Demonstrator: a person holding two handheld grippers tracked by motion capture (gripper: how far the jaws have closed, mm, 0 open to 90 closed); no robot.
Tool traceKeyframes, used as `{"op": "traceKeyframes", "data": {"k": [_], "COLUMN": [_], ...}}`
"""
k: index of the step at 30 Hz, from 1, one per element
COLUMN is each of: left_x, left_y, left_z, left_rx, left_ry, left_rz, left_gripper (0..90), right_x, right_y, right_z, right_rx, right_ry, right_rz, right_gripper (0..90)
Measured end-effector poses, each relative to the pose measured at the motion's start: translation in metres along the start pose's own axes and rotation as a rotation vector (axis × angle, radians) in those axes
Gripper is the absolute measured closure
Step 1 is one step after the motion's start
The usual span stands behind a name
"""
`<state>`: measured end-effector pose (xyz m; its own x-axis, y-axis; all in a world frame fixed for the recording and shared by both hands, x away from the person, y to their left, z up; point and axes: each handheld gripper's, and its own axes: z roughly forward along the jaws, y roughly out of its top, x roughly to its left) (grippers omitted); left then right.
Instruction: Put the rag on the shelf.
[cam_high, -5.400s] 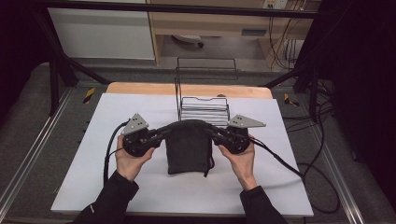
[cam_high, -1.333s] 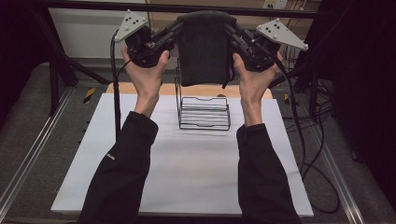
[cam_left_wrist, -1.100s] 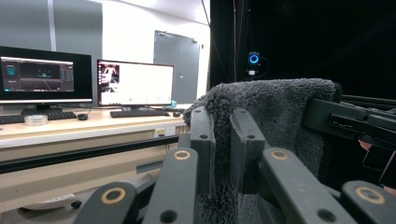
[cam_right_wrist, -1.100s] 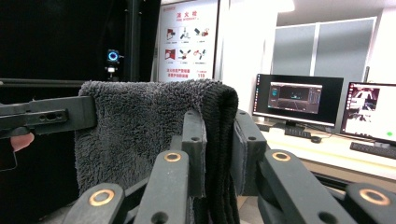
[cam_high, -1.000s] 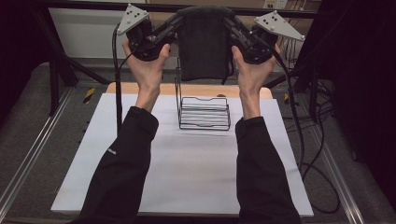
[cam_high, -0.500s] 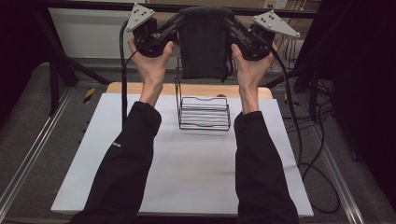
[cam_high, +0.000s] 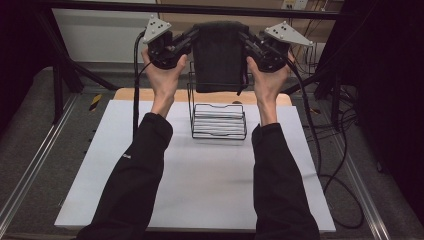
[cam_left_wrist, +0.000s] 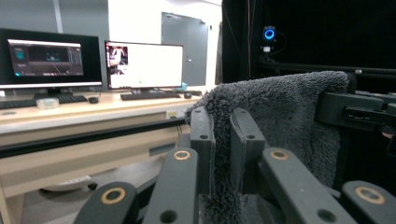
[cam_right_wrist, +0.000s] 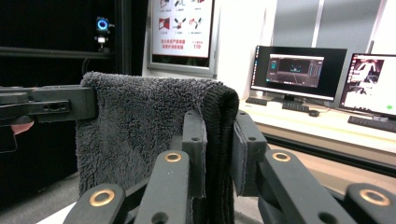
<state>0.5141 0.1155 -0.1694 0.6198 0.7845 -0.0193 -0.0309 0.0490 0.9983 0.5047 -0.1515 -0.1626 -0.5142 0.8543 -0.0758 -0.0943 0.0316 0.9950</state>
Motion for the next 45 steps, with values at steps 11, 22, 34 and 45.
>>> {"op": "traceKeyframes", "data": {"k": [11, 22, 34, 45], "left_x": [-0.001, -0.005, -0.007, -0.011], "left_y": [-0.016, -0.022, -0.029, -0.034], "left_z": [-0.010, -0.019, -0.024, -0.034], "left_rx": [0.033, 0.043, 0.060, 0.052], "left_ry": [-0.045, -0.056, -0.076, -0.091], "left_rz": [0.032, 0.082, 0.084, 0.111], "left_gripper": [80.6, 80.7, 80.6, 80.7], "right_x": [0.003, 0.006, 0.010, 0.018], "right_y": [-0.019, -0.030, -0.034, -0.040], "right_z": [-0.010, -0.021, -0.027, -0.039], "right_rx": [0.026, 0.044, 0.061, 0.052], "right_ry": [0.020, 0.032, 0.040, 0.051], "right_rz": [0.007, 0.005, -0.026, -0.072], "right_gripper": [78.2, 78.2, 78.2, 78.1]}}
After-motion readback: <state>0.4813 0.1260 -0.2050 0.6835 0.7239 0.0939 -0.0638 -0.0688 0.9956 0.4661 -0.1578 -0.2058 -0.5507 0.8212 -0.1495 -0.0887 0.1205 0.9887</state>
